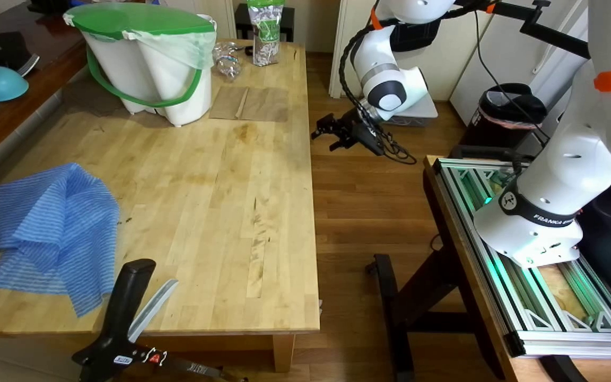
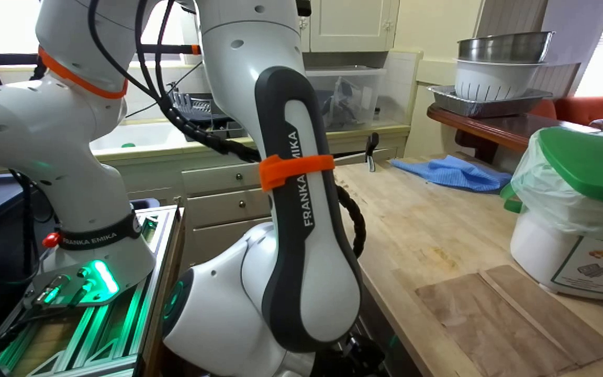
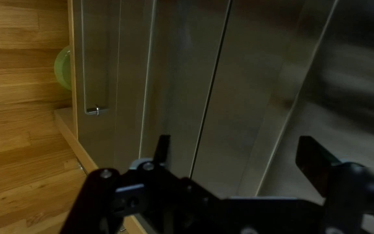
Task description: Open the drawer
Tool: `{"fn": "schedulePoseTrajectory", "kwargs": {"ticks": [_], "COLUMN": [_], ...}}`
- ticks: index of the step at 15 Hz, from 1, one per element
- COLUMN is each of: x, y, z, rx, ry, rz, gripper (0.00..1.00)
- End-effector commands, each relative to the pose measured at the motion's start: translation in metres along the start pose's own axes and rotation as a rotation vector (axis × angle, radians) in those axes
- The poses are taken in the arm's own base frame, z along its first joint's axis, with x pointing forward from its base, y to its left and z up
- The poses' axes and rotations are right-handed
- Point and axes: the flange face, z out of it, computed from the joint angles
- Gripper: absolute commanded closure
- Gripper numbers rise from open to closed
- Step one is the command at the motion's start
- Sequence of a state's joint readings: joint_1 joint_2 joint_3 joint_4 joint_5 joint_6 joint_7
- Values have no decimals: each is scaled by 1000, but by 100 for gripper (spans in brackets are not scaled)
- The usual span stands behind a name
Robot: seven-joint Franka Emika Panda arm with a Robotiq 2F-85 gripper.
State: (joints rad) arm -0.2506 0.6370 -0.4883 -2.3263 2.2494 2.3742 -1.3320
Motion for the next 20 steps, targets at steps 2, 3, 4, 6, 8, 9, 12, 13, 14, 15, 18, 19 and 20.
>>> {"fn": "schedulePoseTrajectory", "kwargs": {"ticks": [2, 3, 4, 6, 8, 9, 12, 13, 14, 15, 18, 19, 20], "x": [0, 0, 0, 0, -2, -3, -8, -10, -12, -14, -20, -22, -24], "y": [-8, -10, -12, -17, -20, -21, -22, -22, -22, -21, -19, -18, -17], "z": [5, 8, 10, 15, 19, 21, 28, 29, 31, 33, 39, 41, 42], "rx": [28, 36, 44, 61, 71, 74, 78, 76, 75, 73, 69, 66, 64], "ry": [40, 43, 47, 55, 56, 53, 39, 33, 26, 18, -1, -7, -12], "rz": [35, 42, 47, 57, 62, 64, 57, 54, 51, 48, 42, 39, 39], "gripper": [4, 4, 4, 3, 2, 3, 8, 9, 12, 13, 17, 21, 19]}}
